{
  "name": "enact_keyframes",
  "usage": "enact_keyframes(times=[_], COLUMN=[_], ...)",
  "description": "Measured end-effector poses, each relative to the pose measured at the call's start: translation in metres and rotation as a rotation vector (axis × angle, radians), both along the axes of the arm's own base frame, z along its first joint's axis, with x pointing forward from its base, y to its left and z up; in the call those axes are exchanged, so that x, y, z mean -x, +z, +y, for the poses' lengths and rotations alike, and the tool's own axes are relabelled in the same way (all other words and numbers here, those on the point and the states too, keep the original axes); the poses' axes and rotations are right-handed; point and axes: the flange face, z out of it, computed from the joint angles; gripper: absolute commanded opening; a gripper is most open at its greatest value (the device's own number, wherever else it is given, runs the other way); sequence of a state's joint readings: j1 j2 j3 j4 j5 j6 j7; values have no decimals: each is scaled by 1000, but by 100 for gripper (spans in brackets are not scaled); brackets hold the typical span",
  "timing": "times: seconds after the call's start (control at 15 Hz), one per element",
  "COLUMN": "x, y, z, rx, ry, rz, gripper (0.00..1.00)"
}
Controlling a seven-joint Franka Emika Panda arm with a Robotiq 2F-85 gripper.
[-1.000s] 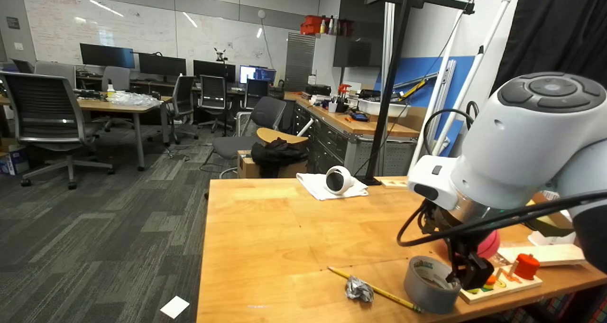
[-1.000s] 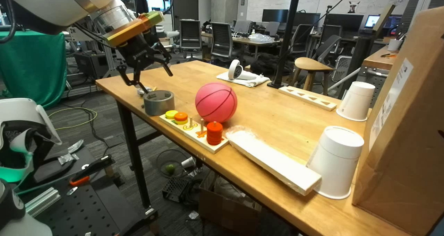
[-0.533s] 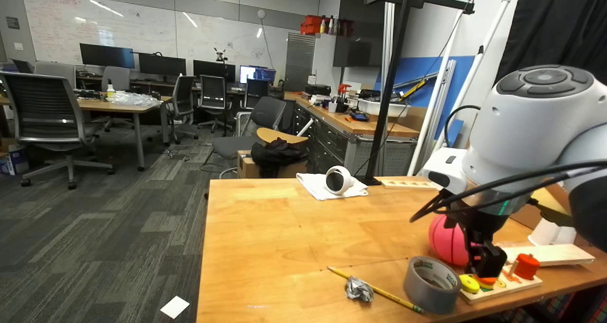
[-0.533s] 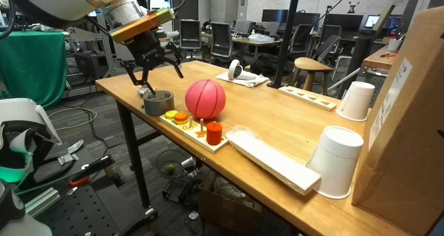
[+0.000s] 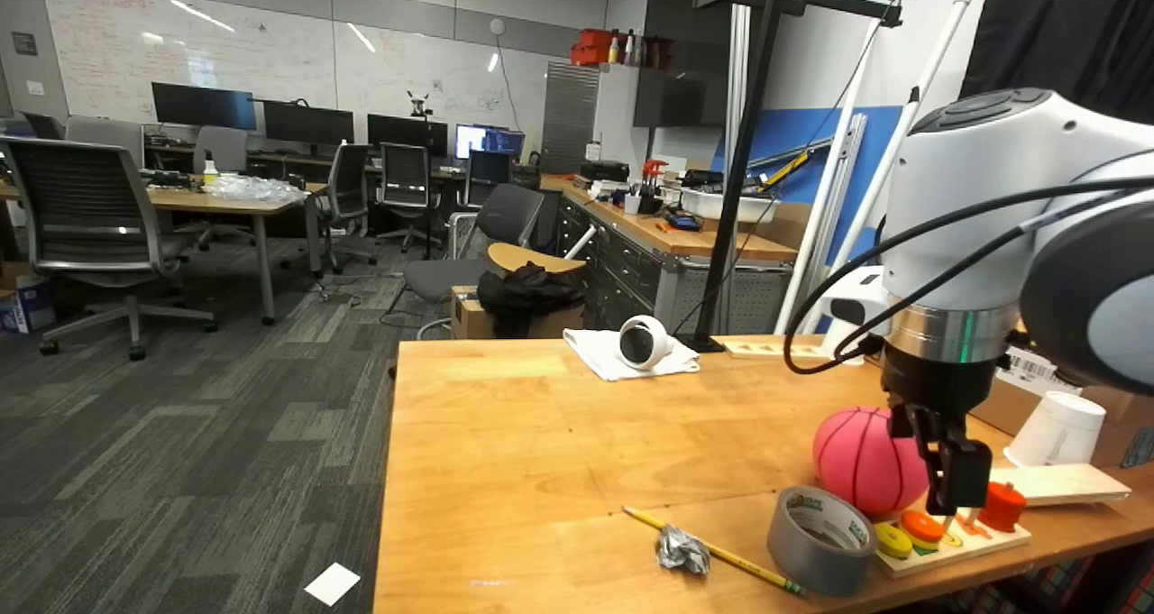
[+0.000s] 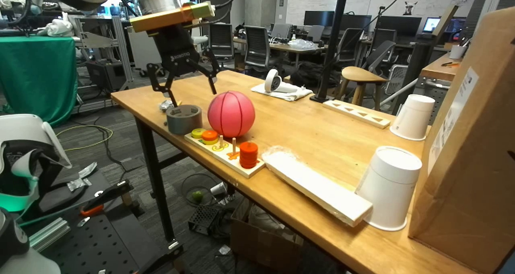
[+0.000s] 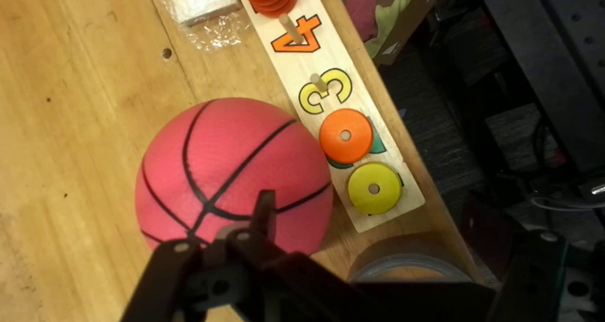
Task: Push the ball to the right
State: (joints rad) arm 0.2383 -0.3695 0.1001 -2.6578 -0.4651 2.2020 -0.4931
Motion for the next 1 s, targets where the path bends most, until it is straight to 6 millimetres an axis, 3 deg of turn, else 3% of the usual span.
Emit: enact_keyframes(times=[0.27,0.67,1.0], x=[-5,-4,-17], y=[-2,-31,-47], z=[-4,-23,-42], rx=[-18,-59,-92], ry=[-21,-79,-105], rz=[55,270,362], gripper=[100,100,100])
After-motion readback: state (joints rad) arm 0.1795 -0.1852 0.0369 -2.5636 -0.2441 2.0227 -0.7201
